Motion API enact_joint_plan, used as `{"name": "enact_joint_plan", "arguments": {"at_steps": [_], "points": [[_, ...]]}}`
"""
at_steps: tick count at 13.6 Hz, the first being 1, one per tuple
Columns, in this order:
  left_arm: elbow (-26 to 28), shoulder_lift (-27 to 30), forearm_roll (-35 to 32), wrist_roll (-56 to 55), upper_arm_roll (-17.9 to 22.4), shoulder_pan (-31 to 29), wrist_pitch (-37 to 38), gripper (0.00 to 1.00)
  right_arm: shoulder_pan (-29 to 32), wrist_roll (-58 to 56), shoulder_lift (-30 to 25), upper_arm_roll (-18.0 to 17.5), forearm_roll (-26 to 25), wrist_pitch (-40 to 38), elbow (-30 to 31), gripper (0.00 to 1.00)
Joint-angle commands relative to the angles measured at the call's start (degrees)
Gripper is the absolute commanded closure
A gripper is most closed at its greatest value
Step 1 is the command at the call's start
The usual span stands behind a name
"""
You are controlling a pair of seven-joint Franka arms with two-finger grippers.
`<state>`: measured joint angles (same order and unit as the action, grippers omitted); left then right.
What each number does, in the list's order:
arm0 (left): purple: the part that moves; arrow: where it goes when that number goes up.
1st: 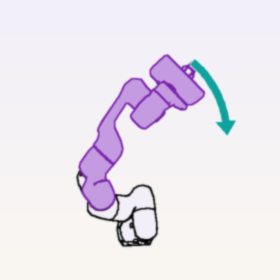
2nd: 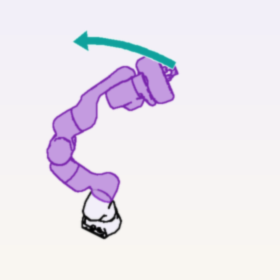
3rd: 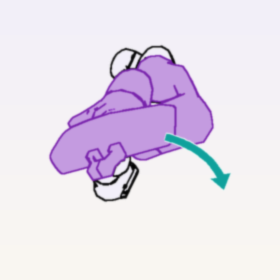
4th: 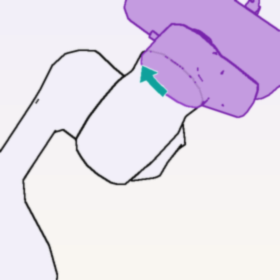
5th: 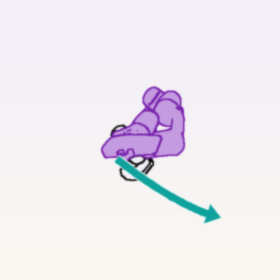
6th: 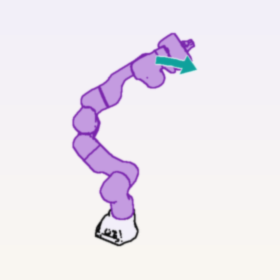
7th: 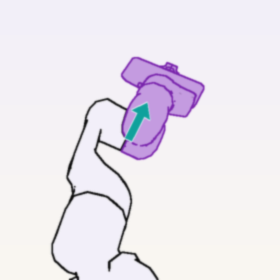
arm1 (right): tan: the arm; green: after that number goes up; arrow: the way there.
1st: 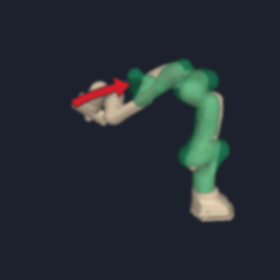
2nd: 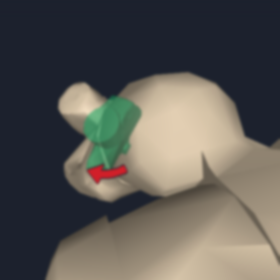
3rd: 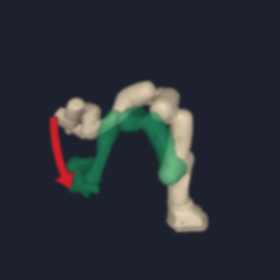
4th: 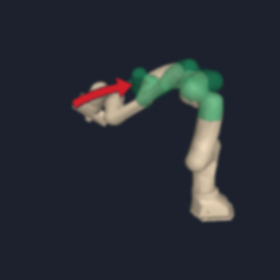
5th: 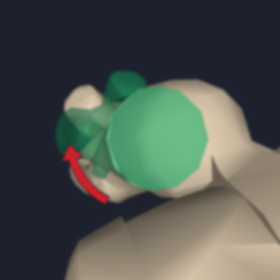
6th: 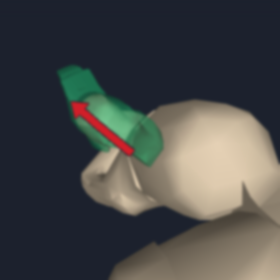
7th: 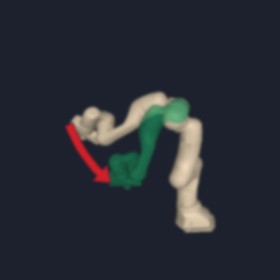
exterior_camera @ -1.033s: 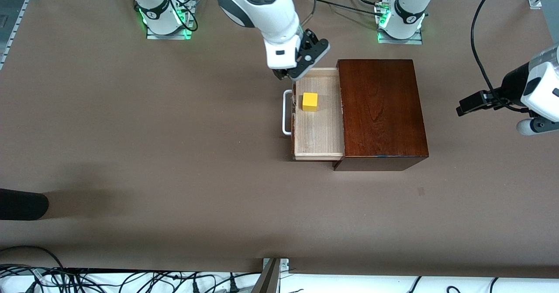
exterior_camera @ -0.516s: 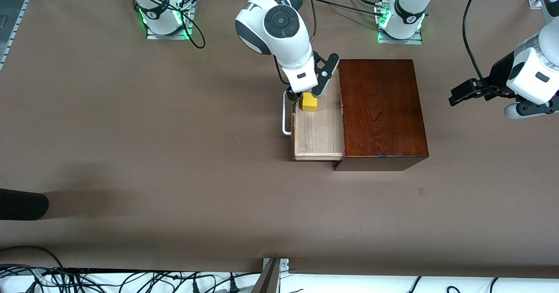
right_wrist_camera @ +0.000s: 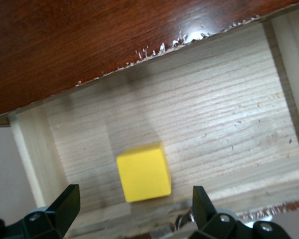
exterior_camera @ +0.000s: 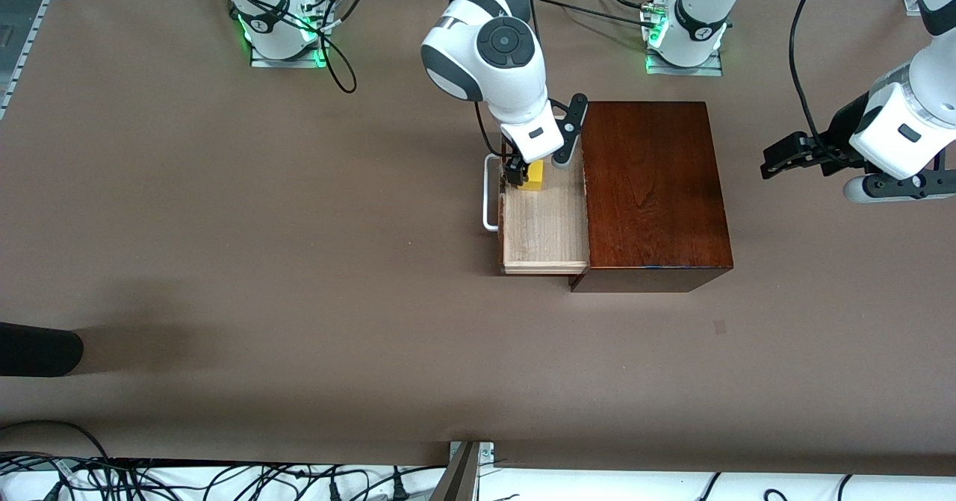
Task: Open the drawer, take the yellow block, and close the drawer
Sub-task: 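Lower the right gripper into the drawer over the yellow cube, then close the right gripper on the yellow cube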
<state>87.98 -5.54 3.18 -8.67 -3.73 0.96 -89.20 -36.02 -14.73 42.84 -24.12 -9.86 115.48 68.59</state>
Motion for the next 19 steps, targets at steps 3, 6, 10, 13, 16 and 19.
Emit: {"name": "enact_joint_plan", "arguments": {"at_steps": [3,6,10,13,16,19], "points": [[2.19,2.2,-3.8,5.23,5.14,5.02,-0.71,0.0,-1.07,-3.2,2.68,0.48,-2.36,0.88,-2.41,0.0],[1.58,1.32,-3.71,6.03,4.7,4.49,-0.62,0.0,-1.51,-3.56,3.56,0.75,-4.02,1.67,-2.41,0.0],[0.26,0.62,-3.71,6.74,5.14,4.14,-1.06,0.0,-2.3,-3.38,5.06,1.27,-5.08,3.17,-2.41,0.0],[0.44,0.71,-3.71,6.65,5.23,2.91,-0.72,0.0,-3.27,-3.12,5.5,1.97,-5.96,4.05,-2.23,0.0],[0.17,0.71,-3.8,6.12,5.14,2.65,-0.1,0.0,-3.97,-3.03,5.67,2.59,-6.23,4.05,-1.88,0.0],[0.17,0.53,-3.8,6.12,5.14,2.65,-0.1,0.0,-4.06,-3.03,6.37,2.59,-7.02,4.57,-1.79,0.0]]}}
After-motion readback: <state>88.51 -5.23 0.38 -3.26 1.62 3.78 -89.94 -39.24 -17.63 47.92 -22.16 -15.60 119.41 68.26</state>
